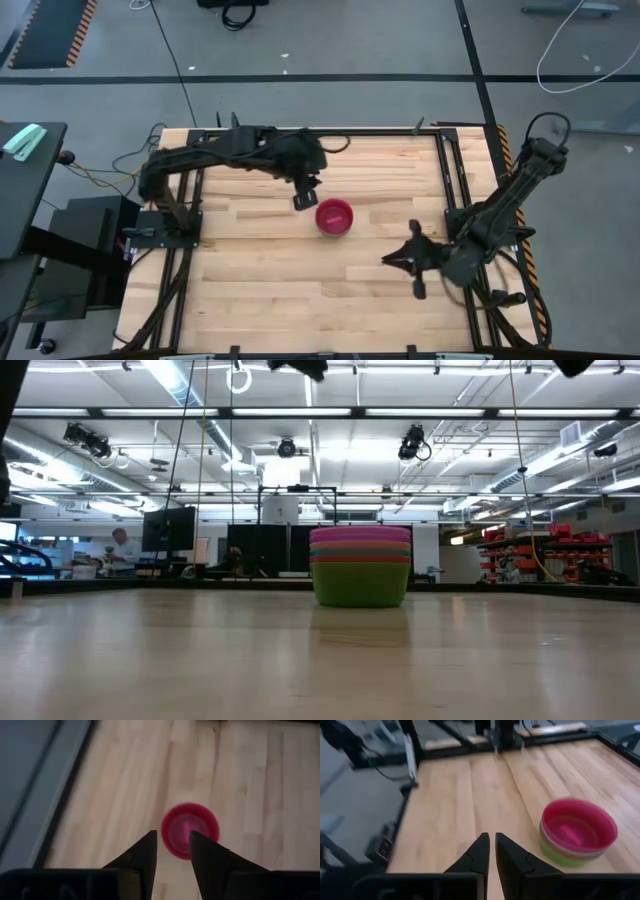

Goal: Nest bowls inside each other
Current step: Return to Home Position

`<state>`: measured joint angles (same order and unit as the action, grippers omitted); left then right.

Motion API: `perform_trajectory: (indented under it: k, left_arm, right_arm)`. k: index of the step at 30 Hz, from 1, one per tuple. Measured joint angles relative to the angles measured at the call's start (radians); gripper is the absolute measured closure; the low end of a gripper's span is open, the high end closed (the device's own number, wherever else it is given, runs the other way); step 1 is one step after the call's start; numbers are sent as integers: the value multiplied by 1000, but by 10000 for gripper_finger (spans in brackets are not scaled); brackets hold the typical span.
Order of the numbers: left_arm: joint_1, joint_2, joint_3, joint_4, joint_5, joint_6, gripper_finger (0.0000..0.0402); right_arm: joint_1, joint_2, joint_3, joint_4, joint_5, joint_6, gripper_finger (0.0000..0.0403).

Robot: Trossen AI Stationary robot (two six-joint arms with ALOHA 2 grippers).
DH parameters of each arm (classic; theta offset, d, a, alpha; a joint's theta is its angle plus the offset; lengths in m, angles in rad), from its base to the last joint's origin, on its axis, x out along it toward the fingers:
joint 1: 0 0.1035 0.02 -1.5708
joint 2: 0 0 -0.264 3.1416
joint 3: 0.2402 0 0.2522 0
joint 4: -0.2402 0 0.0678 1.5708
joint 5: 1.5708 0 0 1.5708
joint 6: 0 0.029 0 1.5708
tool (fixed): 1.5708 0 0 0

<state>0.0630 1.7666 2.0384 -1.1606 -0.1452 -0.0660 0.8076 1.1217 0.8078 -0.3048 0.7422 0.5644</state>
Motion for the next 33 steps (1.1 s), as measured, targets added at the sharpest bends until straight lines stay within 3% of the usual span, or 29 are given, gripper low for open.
perform_trajectory:
  k: [4, 8, 14, 27, 30, 33]
  left_arm:
    - [-47, -60, 0, 4, -84, -46, 285]
    - [-112, -83, 0, 4, -92, -124, 281]
    - [-194, -82, 0, -4, -88, -109, 273]
    - [-216, -173, 0, -26, -99, -19, 272]
    - [-241, -203, -23, 7, -101, -28, 275]
    - [-286, -237, -136, 117, -98, -4, 274]
  right_arm:
    - [39, -82, 0, 1, 0, 6, 364]
    - [75, -130, 0, -1, -24, 8, 364]
    - [94, -169, 0, -2, -45, 63, 364]
    - [125, -401, 0, 2, -111, -152, 364]
    - [153, -441, -42, 112, -111, -204, 364]
    - [178, -441, -155, 369, -154, -292, 364]
